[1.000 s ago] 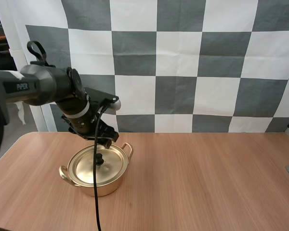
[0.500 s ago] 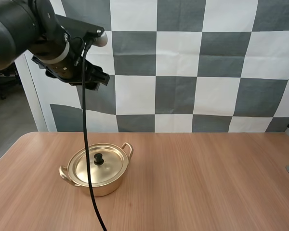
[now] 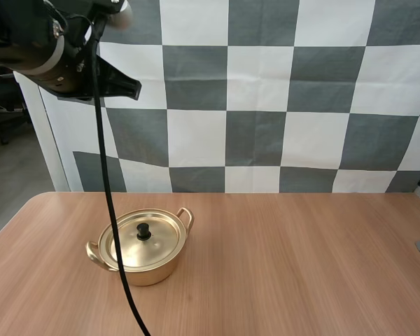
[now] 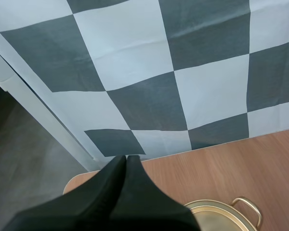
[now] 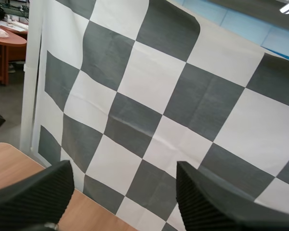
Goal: Open the pot, put the car inside, and close it
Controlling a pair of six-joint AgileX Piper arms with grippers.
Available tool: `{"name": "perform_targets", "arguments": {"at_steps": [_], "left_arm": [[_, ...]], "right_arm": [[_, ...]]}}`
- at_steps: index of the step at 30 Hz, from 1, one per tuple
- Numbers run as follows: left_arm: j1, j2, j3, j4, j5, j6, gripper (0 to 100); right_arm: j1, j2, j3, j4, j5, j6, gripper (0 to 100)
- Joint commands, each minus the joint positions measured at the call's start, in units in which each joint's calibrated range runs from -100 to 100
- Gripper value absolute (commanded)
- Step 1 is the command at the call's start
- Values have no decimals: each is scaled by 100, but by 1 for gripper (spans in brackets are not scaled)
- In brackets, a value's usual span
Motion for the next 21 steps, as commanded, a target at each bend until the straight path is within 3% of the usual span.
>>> {"name": "perform_targets", "arguments": {"at_steps": [1, 6, 7, 8, 9, 10, 13, 17, 21], "left_arm": [[-1, -136, 4, 156, 1, -1, 0], [-1, -561, 4, 565, 1, -1, 0], [-1, -634, 4, 565, 1, -1, 0], [-1, -727, 4, 565, 1, -1, 0], [-1, -819, 4, 565, 1, -1, 0], [-1, -890, 4, 565, 1, -1, 0], [-1, -1068, 4, 565, 1, -1, 0], [-1, -1193, 4, 565, -5, -1, 0], [-1, -1423, 149, 368, 13, -1, 0]], "right_arm": [[-5, -3, 7, -311, 0, 52, 100], [-5, -3, 7, -1117, 0, 470, 99], [-5, -3, 7, -1296, 0, 588, 75], [-5, -3, 7, -1449, 0, 695, 46], [-5, -3, 7, -1569, 0, 819, 10], [-5, -3, 7, -1719, 0, 992, 0], [-5, -3, 7, -2063, 0, 1125, 0], [-5, -29, 7, -2542, 0, 1770, 0], [-82, -298, 264, -2680, 0, 2125, 0]]}}
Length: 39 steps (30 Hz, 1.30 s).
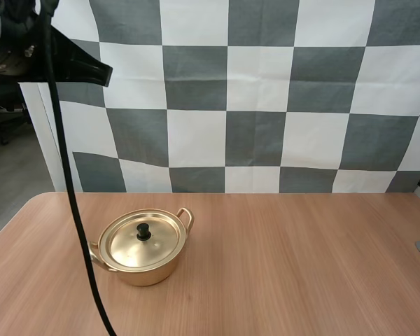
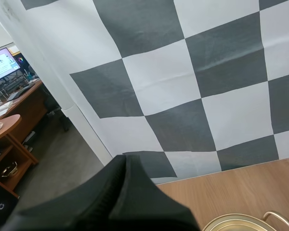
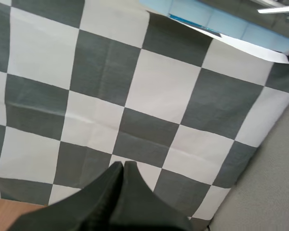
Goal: Open the pot, put the car inside, and close it
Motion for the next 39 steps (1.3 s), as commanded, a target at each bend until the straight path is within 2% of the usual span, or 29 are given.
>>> {"name": "perform_targets", "arguments": {"at_steps": [1, 3, 5, 10, 15, 19, 24, 28, 34, 39], "left_arm": [[-1, -230, 258, -76, -5, -1, 0], [-1, -519, 575, -119, -5, -31, 0], [-1, -862, 1050, -172, -268, -439, 0], [-1, -1675, 2566, -299, -2207, -1412, 0], [-1, -2410, 4274, -338, -4319, -1453, 0], [-1, -2876, 5415, -223, -5364, -1453, 0], [-1, -3307, 6346, -209, -5616, -1453, 0], [-4, -3707, 6850, -219, -5672, -1453, 0], [-4, -4166, 7508, -244, -6234, -1833, 0], [-4, -4166, 7832, -244, -6393, -1860, 0]], "right_arm": [[-74, -302, 407, -134, 10, 463, 0], [-111, -526, 839, -134, 10, 539, 0], [-136, -791, 1428, -134, 10, 577, 0], [-136, -1333, 2982, -111, -817, 768, 0], [-136, -1457, 4150, 12, -2054, 1120, 0], [-136, -1457, 4794, 113, -2939, 1204, 0], [-152, -1556, 5538, 127, -3063, 1211, 0], [-268, -2008, 6096, 154, -3393, 1211, 0], [-401, -2681, 7144, 168, -5225, 1211, 0], [-564, -2888, 8002, 182, -6116, 1211, 0]]}}
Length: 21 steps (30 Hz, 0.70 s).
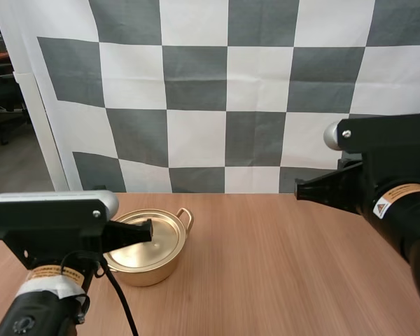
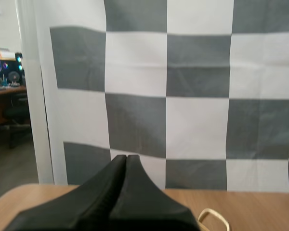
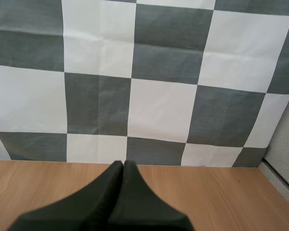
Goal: Open the pot, put the car inside, and close it
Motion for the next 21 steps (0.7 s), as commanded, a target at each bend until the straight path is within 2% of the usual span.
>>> {"name": "perform_targets", "arguments": {"at_steps": [1, 8, 21], "left_arm": [[0, 0, 409, -1, 42, -3, 0], [0, 0, 409, -94, 1427, -3, 0], [0, 0, 409, -110, 1454, -10, 0]], "right_arm": [[-51, -50, 579, 19, -627, 0, 0], [-90, -438, 1480, 708, -1454, 0, 0], [-90, -1214, 2689, 897, -2045, 0, 0]]}}
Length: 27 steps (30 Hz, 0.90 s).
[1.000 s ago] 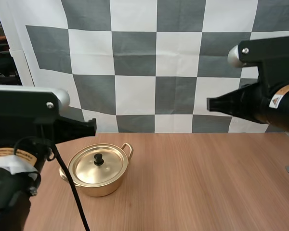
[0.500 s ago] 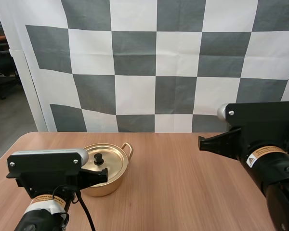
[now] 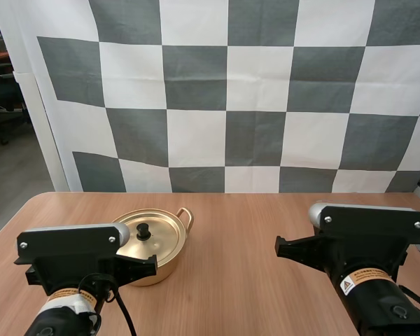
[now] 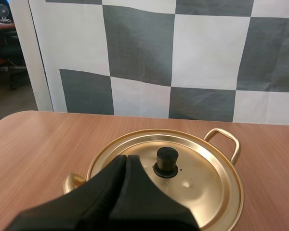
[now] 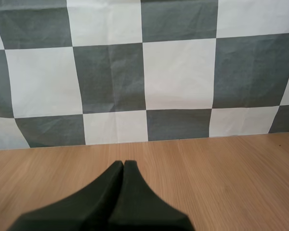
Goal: Open the pot, put the car inside, and close it
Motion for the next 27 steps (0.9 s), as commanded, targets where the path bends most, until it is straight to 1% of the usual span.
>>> {"name": "perform_targets", "arguments": {"at_steps": [1, 8, 12, 15, 27], "left_arm": [[0, 0, 0, 22, -1, -1, 0], [0, 0, 0, 22, -135, -1, 0], [0, 0, 0, 22, -135, -1, 0], [0, 0, 0, 22, -135, -1, 0], [0, 0, 0, 22, -135, -1, 0]], "right_arm": [[-3, -72, 271, 0, -35, 0, 0], [-3, -489, 508, 92, -13, 0, 0], [-3, -836, 508, 268, 628, 0, 0], [-3, -839, 508, 446, 832, 0, 0], [-3, -839, 508, 459, 832, 0, 0]]}}
